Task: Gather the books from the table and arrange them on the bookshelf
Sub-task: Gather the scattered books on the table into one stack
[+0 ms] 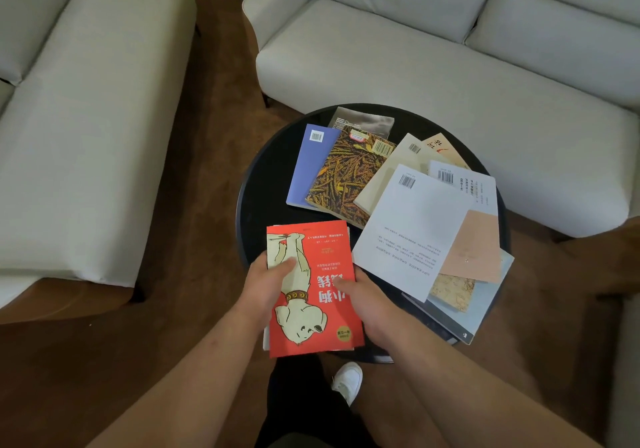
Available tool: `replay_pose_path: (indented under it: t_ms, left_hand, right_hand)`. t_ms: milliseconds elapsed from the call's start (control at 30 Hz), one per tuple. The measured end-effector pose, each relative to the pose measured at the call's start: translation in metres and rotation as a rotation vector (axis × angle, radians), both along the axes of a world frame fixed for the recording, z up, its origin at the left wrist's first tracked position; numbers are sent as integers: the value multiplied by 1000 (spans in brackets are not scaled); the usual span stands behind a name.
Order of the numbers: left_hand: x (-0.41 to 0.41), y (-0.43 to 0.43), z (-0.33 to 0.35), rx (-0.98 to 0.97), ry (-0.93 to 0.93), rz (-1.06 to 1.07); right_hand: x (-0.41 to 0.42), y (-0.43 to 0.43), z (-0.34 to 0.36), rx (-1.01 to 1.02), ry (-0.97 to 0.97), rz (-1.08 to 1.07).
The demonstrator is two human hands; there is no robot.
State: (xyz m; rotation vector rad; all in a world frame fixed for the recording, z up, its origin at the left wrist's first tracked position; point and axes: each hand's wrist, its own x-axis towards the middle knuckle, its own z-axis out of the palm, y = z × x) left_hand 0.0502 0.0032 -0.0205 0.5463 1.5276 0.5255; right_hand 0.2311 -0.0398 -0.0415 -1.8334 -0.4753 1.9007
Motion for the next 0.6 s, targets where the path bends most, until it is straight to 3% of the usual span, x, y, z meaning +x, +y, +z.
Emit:
replay_pose_path:
  t_ms: [200,400,600]
  left_hand:
    - [1,13,4,27,10,-103]
    - [-8,18,3,50,-18,-206]
    - [-8,21,4,65,8,-207]
  right_hand:
    - [2,0,4,-15,56,-59]
    - [-1,-5,0,17,-36,-77]
    - [-11,-4,9,-11,4,-208]
